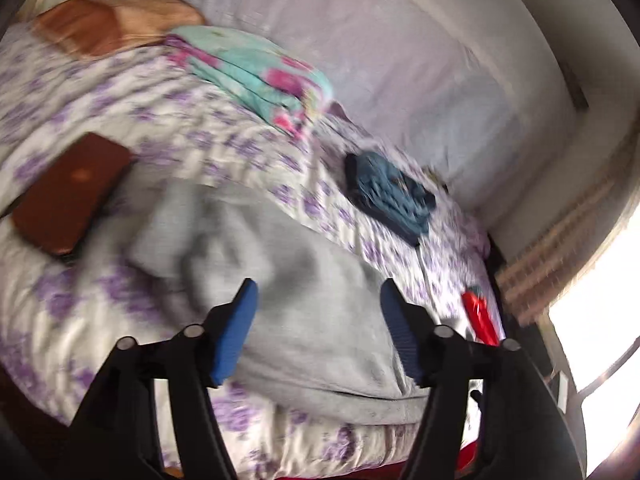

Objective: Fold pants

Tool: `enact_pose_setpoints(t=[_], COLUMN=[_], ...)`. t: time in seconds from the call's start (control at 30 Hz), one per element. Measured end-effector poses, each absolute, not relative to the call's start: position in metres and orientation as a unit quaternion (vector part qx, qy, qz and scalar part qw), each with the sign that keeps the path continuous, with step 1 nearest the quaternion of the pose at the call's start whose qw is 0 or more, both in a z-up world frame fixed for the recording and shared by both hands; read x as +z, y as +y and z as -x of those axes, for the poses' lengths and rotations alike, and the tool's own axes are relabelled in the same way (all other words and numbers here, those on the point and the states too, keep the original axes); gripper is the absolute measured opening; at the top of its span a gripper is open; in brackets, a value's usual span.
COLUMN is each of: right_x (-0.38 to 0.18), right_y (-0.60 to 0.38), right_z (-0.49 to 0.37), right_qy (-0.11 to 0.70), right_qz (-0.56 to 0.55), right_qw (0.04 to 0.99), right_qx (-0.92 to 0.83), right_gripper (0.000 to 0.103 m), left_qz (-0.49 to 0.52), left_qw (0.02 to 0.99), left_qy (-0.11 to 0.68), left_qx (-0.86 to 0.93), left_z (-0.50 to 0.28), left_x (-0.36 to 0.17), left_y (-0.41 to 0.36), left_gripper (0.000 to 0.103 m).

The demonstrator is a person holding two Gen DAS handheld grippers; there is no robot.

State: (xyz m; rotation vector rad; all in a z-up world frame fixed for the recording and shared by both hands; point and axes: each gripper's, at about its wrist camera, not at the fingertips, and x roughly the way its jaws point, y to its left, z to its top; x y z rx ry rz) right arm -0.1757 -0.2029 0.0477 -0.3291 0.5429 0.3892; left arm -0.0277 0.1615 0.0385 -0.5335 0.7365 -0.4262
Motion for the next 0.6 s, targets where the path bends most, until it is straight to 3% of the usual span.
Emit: enact_pose_setpoints(t=[0.17,0.3,0.37,0.4,0.6], right_x=[0.026,0.002,-0.005,-0.005,0.036], right_y=[-0.182,-0.169,-0.162,-0.159,-0.165], right_z=[0.178,0.171,0.171,0.171,0.192], right_qy=[0.266,0.256,0.242,0.234,0.218], right_qz=[0.238,0.322,0.356,0.371,0.333], right_qw=[0.917,0.898,0.891,0.888,0.907], right_qx=[0.178,0.154,0.147,0.139,0.142], right_gripper=[0.047,0.046,0.033,0.015,0.010], left_qz=[0.257,0.279,0.298,0.308,0.277], left_qw=[0.851,0.840,0.831,0.826,0.839], left_qy=[0.415,0.412,0.413,0.416,0.420], left_qx=[-0.195,-0.216,-0.221,-0.223,-0.208], left_z=[-0.001,-0.004,-0.002,-0.003,0.010], left_x=[-0.008,-0.025,-0.025,-0.025,-0.017], left_y=[0.141,0.152,0.159,0.162,0.159], left_gripper=[0.065,0.064,0.063,0.063,0.061])
